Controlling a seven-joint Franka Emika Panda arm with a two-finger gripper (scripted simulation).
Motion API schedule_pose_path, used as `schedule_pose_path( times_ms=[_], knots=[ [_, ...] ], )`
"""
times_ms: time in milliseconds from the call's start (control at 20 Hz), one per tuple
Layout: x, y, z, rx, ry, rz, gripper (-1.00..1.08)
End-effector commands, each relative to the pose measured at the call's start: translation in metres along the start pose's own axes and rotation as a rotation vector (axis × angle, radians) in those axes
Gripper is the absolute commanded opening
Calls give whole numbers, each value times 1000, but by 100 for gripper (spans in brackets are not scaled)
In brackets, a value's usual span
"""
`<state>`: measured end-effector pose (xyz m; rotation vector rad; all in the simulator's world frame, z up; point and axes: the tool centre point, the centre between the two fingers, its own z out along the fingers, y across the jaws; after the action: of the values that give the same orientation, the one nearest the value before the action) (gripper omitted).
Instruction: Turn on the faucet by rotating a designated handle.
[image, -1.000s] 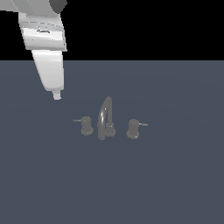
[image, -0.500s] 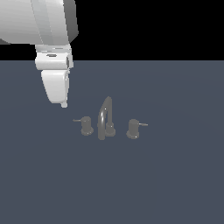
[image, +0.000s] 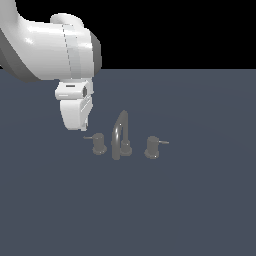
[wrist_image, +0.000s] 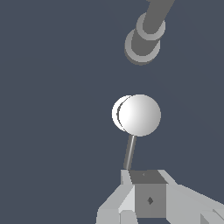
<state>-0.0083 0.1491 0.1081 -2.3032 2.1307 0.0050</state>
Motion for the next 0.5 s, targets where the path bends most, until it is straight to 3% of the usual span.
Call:
schedule_pose_path(
  times_ms=[0,450],
  knots=[
    [5,-10,12,0,3,51,-100],
    [19,-35,40,0,7,176,-100]
  ],
)
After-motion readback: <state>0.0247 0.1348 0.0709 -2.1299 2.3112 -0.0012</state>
